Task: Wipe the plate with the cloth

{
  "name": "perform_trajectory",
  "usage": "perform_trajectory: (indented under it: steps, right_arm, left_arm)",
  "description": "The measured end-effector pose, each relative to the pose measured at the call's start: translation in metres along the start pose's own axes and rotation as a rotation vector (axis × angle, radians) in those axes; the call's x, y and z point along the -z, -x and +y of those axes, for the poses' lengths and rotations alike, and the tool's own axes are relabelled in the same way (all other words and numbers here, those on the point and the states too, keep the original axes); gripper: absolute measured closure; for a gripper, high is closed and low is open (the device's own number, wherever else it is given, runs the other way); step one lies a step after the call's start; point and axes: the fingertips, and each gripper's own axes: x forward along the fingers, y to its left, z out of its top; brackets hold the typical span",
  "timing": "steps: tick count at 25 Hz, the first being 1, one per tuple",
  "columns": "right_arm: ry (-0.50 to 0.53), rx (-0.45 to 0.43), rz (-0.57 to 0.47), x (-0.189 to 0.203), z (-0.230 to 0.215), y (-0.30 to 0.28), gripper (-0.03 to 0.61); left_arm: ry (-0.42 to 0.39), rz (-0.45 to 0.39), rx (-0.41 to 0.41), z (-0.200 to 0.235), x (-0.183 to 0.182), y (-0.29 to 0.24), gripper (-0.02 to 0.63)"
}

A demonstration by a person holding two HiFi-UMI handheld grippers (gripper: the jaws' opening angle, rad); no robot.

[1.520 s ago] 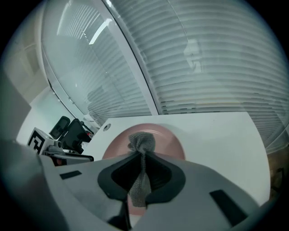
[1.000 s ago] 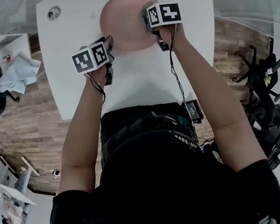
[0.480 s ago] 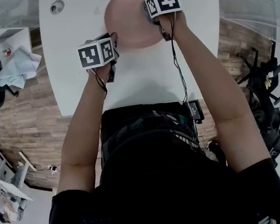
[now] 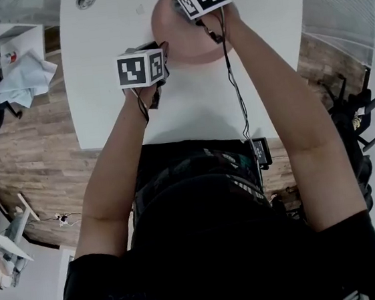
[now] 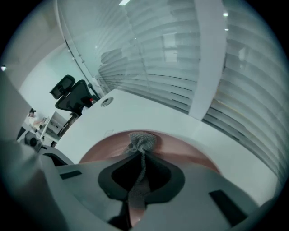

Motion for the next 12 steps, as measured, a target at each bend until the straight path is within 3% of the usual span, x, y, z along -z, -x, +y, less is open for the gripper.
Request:
perform_trajectory:
  steps: [8, 12]
  right_arm:
    - [0.145, -0.274, 0.075, 0.026, 0.086, -0.007, 0.538]
    - [0.179, -0.343, 0.102, 0.050, 0.104, 0.000, 0.538]
  left_arm:
    - [0.057, -0.034, 0.013, 0.001, 0.000, 0.001, 0.514]
    - [0.093, -0.062, 0.005, 0.005, -0.003, 0.002, 0.527]
